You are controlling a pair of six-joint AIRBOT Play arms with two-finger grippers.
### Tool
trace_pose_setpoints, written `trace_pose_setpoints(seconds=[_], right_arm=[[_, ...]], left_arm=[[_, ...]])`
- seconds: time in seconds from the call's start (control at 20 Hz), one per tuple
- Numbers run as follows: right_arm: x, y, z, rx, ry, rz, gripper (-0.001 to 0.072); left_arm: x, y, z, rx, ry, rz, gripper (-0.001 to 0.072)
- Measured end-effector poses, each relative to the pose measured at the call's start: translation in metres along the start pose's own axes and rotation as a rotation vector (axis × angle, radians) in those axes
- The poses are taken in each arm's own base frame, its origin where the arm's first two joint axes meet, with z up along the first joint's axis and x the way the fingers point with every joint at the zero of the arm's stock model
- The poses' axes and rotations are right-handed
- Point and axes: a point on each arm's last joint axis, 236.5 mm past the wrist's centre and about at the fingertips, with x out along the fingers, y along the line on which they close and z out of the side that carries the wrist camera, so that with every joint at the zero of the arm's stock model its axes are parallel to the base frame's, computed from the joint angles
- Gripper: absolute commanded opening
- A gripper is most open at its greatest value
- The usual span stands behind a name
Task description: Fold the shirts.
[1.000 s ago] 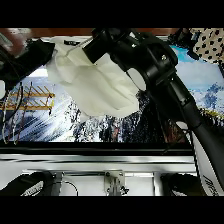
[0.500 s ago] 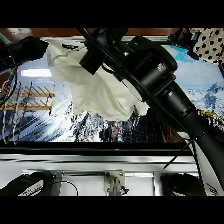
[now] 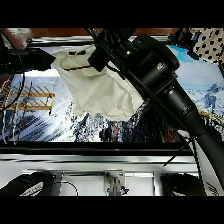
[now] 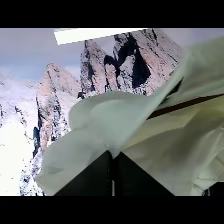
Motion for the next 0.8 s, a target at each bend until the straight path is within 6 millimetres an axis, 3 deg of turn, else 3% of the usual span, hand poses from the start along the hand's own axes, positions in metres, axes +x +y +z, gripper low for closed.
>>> trace_pose_setpoints(seconds=[0.5, 0.8], right_arm=[[0.0, 0.0, -0.001, 0.013, 0.004, -0.005, 0.0073], [0.0, -0.005, -0.001, 0.016, 0.005, -0.026, 0.0072]], left_arm=[[-0.001, -0.074, 0.047, -0.031, -0.218, -0.151, 0.006], [0.0, -0.1, 0.044, 0.008, -0.22, -0.2, 0.0061]])
